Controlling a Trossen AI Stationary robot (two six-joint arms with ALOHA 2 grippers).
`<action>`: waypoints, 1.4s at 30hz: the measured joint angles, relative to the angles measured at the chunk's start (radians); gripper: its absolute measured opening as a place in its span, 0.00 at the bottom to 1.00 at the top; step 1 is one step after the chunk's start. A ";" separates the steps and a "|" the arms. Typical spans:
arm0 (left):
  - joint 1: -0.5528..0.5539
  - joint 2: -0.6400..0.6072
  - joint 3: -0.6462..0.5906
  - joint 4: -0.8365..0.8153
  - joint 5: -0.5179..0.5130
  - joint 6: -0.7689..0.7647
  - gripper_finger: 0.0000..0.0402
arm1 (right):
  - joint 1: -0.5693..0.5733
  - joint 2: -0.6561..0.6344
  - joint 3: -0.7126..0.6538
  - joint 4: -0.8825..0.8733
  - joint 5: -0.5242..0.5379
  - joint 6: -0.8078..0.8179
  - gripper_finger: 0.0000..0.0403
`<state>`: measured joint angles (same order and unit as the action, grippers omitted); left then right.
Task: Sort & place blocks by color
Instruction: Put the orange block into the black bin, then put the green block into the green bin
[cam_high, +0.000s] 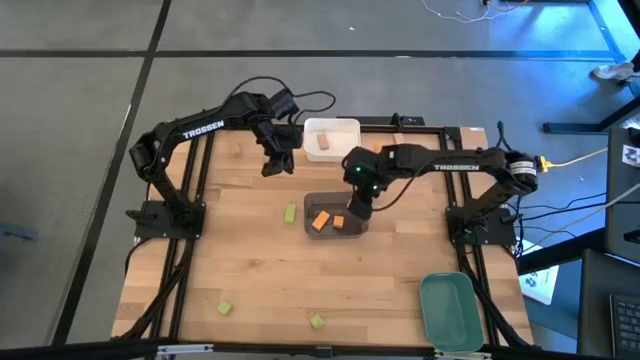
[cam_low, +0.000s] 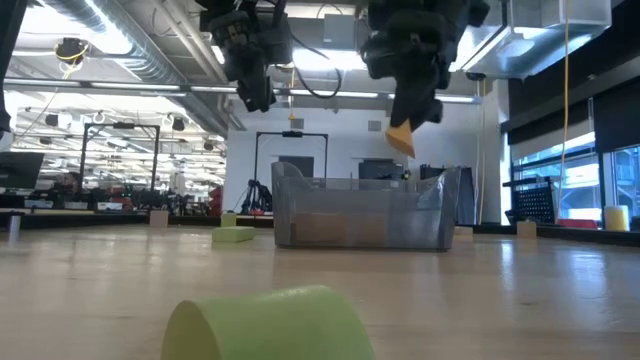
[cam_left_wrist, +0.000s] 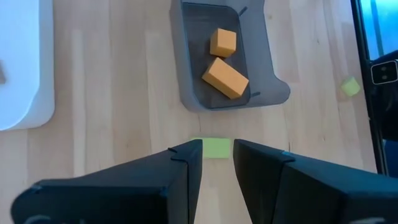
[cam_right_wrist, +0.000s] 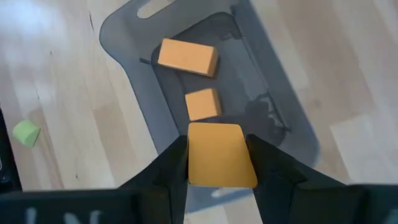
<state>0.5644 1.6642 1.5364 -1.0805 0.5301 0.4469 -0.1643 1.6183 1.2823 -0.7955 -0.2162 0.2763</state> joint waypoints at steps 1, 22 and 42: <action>0.000 0.000 0.000 0.000 0.000 -0.001 0.21 | 0.004 0.015 0.000 0.010 -0.005 -0.001 0.33; 0.000 0.000 0.000 0.000 -0.039 0.009 0.21 | 0.015 0.142 0.000 0.040 -0.023 0.007 0.40; 0.029 0.000 0.000 -0.001 -0.204 -0.079 0.21 | 0.018 0.122 0.087 0.029 -0.015 -0.026 0.45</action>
<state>0.5929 1.6642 1.5364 -1.0817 0.3264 0.3678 -0.1463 1.7404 1.3694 -0.7667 -0.2316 0.2503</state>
